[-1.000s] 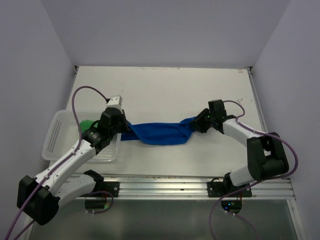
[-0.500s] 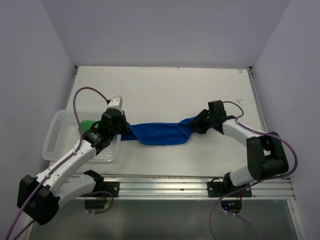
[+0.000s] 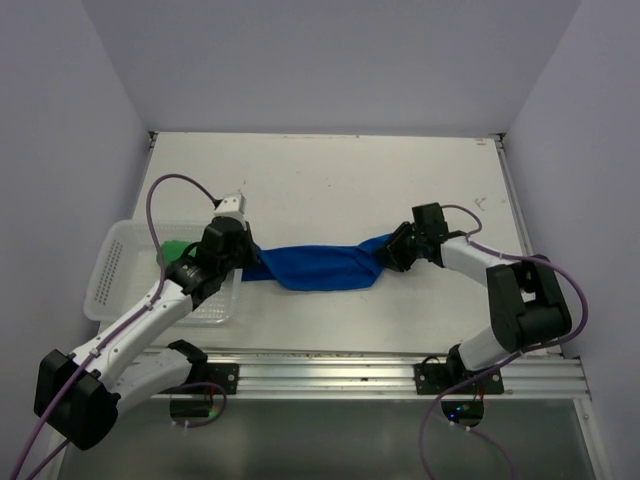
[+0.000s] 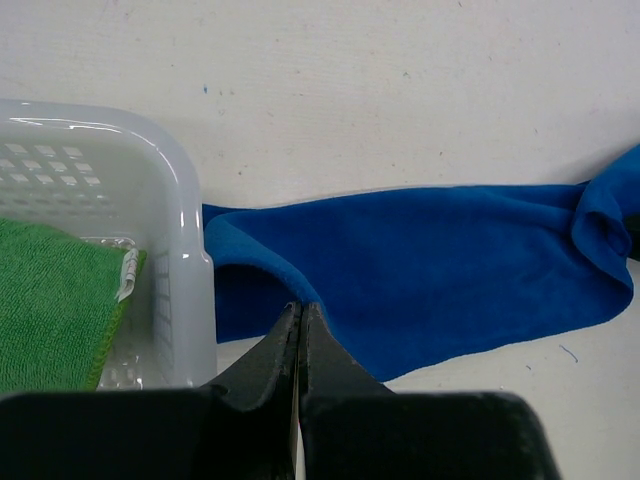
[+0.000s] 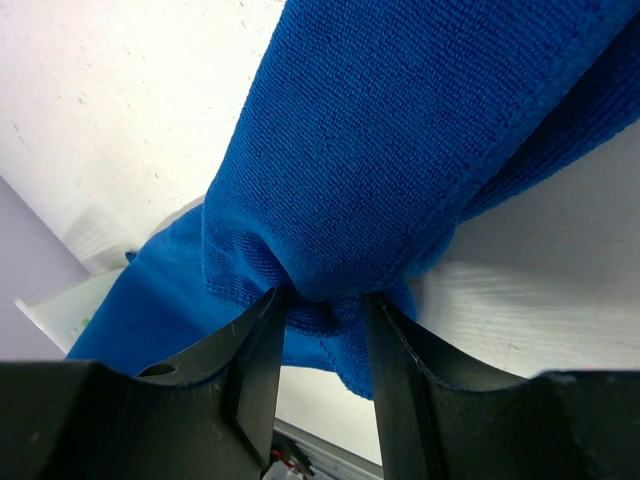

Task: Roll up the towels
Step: Flatten the towel

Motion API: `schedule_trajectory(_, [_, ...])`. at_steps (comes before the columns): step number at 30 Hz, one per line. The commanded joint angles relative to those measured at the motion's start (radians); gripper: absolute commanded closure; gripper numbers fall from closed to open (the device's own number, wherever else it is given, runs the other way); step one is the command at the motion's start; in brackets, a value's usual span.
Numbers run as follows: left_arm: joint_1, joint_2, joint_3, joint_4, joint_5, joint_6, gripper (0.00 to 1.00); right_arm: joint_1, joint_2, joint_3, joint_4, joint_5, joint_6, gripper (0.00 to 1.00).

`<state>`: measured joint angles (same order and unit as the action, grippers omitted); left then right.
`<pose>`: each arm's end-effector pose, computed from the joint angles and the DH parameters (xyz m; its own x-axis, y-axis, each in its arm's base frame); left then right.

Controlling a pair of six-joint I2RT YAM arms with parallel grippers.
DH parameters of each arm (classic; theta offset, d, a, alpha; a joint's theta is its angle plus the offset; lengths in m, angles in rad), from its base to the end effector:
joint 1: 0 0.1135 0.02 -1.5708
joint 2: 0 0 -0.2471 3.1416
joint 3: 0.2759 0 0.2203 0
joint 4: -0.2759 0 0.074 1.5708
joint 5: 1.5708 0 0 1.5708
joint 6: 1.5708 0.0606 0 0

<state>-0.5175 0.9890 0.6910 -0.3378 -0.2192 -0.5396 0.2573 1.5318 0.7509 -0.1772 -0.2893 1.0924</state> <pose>0.1904 -0.0932 0.2360 -0.6127 -0.2283 -0.7566 0.0187 0.9529 -0.3026 0.2655 0.0877 0.1458 -0.7216 0.6899 -0.0576 0.5170 0.5923 0.6180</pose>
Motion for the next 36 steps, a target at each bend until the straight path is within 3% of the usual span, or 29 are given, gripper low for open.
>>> schedule_trajectory(1, [-0.004, 0.0, -0.005, 0.046, 0.004, -0.013, 1.0, 0.013, 0.017, 0.001, 0.03, -0.048, -0.015, 0.58])
schedule_trajectory(8, [-0.003, 0.002, -0.015, 0.052, 0.006, -0.017, 1.0, 0.019, 0.034, 0.008, 0.025, -0.047, -0.028, 0.55])
schedule_trajectory(18, [-0.003, -0.001, -0.015, 0.049, 0.006, -0.017, 1.0, 0.017, -0.01, 0.05, -0.051, -0.007, -0.052, 0.72])
schedule_trajectory(21, [-0.003, -0.004, -0.013, 0.048, 0.007, -0.019, 1.0, 0.017, -0.019, 0.061, -0.065, -0.001, -0.06, 0.83])
schedule_trajectory(36, [-0.003, -0.009, -0.012, 0.039, 0.007, -0.022, 1.0, 0.014, -0.053, 0.099, -0.117, 0.024, -0.074, 0.87])
